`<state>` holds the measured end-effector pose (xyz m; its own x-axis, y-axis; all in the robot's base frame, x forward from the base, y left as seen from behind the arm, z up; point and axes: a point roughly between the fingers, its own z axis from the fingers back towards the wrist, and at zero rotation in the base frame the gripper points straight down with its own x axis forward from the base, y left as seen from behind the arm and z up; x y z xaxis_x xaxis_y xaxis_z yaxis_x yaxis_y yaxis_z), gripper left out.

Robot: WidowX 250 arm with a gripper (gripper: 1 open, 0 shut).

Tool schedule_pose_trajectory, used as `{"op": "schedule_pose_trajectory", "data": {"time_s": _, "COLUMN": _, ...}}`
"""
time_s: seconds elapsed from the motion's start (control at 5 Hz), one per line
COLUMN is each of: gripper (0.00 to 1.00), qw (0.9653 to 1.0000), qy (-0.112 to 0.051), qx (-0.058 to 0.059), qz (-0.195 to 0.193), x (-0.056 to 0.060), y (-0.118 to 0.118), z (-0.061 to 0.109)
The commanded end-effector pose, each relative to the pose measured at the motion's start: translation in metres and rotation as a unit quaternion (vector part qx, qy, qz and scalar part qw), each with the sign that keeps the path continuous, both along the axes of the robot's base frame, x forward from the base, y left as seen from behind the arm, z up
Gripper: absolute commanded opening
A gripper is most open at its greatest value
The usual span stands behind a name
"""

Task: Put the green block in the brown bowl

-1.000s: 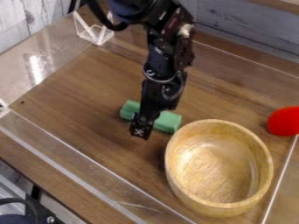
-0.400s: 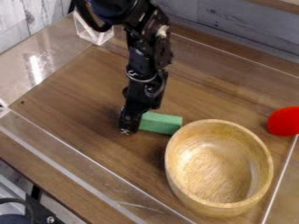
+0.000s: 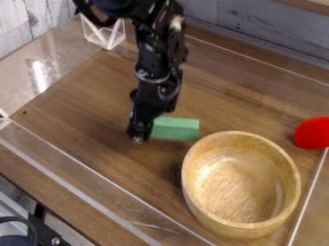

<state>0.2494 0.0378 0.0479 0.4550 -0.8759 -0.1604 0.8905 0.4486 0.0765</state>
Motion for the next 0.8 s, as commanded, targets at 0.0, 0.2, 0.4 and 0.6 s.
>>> {"op": "schedule_pose_trajectory", "data": {"time_s": 0.0, "gripper": 0.00, "qw": 0.9990, "qy": -0.043, "qx": 0.007, "qz": -0.003, "x": 0.019, "y": -0.012, "z": 0.040}}
{"op": "schedule_pose_trajectory", "data": {"time_s": 0.2, "gripper": 0.00, "qw": 0.9983, "qy": -0.052, "qx": 0.014, "qz": 0.023, "x": 0.036, "y": -0.035, "z": 0.042}}
{"op": "schedule_pose_trajectory", "data": {"time_s": 0.4, "gripper": 0.00, "qw": 0.9980, "qy": -0.052, "qx": 0.010, "qz": 0.034, "x": 0.044, "y": -0.048, "z": 0.033}}
{"op": "schedule_pose_trajectory", "data": {"time_s": 0.6, "gripper": 0.00, "qw": 0.9970, "qy": -0.051, "qx": 0.012, "qz": 0.057, "x": 0.045, "y": -0.041, "z": 0.030}}
